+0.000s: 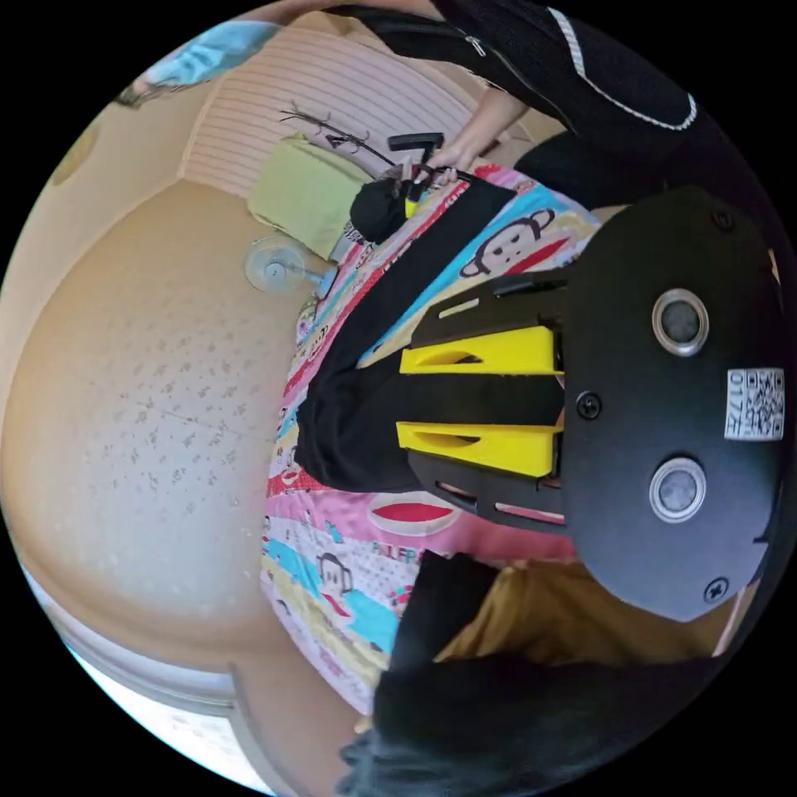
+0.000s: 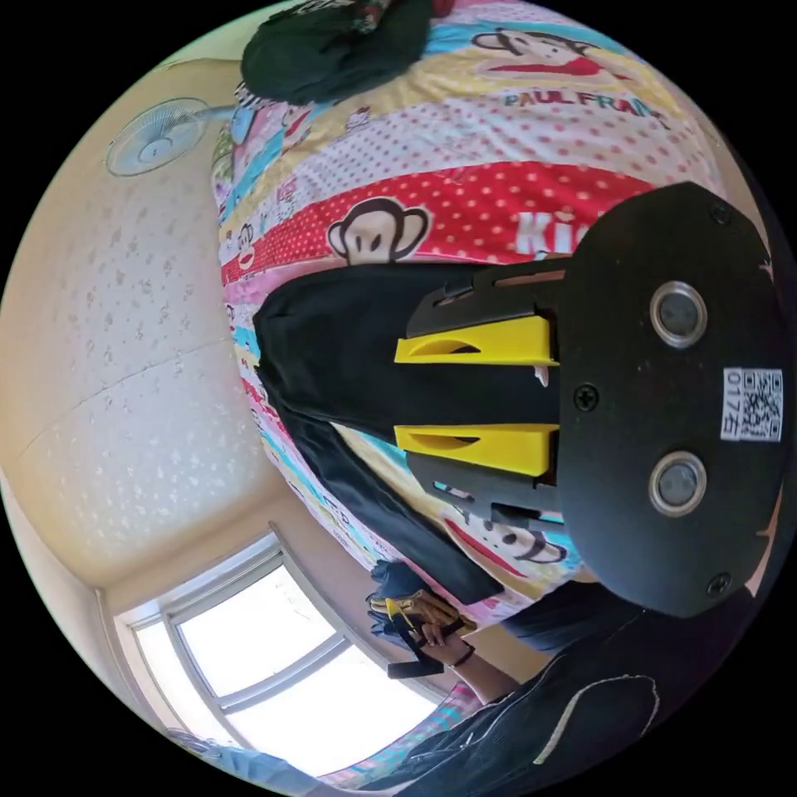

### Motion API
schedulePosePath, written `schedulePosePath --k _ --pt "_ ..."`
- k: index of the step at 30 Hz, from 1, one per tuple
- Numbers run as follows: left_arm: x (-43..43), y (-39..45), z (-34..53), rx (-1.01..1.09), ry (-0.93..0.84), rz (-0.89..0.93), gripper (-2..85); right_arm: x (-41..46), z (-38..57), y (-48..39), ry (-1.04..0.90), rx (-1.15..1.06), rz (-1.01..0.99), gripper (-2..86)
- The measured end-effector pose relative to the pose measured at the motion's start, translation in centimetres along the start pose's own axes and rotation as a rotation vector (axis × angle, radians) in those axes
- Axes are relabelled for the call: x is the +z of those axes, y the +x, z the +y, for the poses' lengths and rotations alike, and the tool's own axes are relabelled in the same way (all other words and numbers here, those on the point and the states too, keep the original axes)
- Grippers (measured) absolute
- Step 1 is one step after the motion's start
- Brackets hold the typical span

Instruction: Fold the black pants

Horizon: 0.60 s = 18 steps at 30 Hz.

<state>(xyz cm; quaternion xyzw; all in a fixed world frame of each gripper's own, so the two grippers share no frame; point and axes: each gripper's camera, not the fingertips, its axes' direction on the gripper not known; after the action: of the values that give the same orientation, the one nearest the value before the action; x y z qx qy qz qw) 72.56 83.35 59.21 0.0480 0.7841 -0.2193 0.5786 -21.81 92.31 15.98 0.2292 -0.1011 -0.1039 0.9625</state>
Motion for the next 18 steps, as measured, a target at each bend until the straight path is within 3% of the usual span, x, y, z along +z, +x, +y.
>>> schedulePosePath --k 4,7,12,15,18 --pt "-3.2 0.2 3.5 -0.059 -0.078 -0.120 13.5 -3.8 4.6 -3.0 0.071 0.015 -0.207 11.8" --pt "-5.0 0.7 5.1 -0.050 -0.109 -0.184 13.6 -1.2 6.4 -9.0 -0.001 -0.039 -0.271 12.4" --pt "-3.9 -3.9 8.3 -0.237 -0.172 -0.028 12.7 8.1 8.6 -17.6 -0.194 -0.035 -0.528 14.0" --pt "-3.4 -5.8 9.4 -0.344 -0.154 0.075 12.4 11.2 9.8 -21.2 -0.251 -0.022 -0.430 15.6" --pt "-2.2 -5.4 10.1 -0.339 -0.188 0.023 14.9 11.7 11.9 -23.0 -0.259 0.059 -0.355 15.9"
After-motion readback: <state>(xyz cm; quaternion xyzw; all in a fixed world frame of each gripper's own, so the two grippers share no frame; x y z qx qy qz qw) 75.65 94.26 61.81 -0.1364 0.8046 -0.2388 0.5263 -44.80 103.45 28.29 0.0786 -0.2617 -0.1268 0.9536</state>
